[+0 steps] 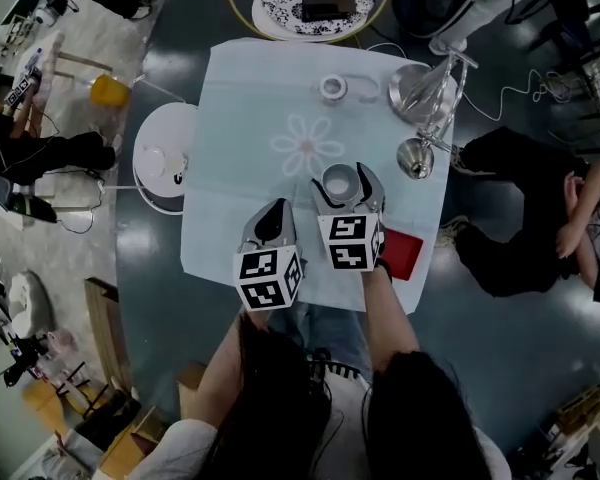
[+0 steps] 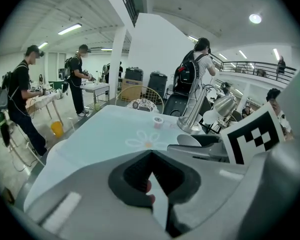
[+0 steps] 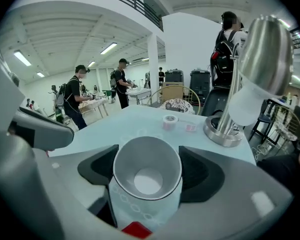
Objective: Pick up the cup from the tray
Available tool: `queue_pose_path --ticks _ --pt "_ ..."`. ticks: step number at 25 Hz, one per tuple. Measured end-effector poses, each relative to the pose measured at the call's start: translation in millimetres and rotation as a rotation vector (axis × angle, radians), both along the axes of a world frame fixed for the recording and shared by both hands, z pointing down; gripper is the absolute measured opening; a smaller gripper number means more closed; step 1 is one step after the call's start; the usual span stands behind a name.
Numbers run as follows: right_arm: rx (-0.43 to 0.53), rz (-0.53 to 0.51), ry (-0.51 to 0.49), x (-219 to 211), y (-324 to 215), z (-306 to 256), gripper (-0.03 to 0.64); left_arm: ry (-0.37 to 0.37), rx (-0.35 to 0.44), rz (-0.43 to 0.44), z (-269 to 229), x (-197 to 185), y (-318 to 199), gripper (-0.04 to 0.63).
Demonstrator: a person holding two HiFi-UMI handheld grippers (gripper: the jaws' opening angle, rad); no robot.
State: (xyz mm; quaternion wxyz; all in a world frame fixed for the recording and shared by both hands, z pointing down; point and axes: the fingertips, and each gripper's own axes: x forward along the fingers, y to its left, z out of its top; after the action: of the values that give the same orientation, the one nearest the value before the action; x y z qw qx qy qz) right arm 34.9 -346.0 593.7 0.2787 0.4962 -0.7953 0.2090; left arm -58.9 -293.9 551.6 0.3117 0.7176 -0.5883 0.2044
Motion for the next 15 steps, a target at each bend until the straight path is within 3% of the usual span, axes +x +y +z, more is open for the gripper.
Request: queue_pose_path --ticks 15 --pt "0.005 -0.062 0.054 -9.6 0.5 21.1 0.425 -0.028 -0.063 -0.113 26.0 -29.9 11.4 0.000"
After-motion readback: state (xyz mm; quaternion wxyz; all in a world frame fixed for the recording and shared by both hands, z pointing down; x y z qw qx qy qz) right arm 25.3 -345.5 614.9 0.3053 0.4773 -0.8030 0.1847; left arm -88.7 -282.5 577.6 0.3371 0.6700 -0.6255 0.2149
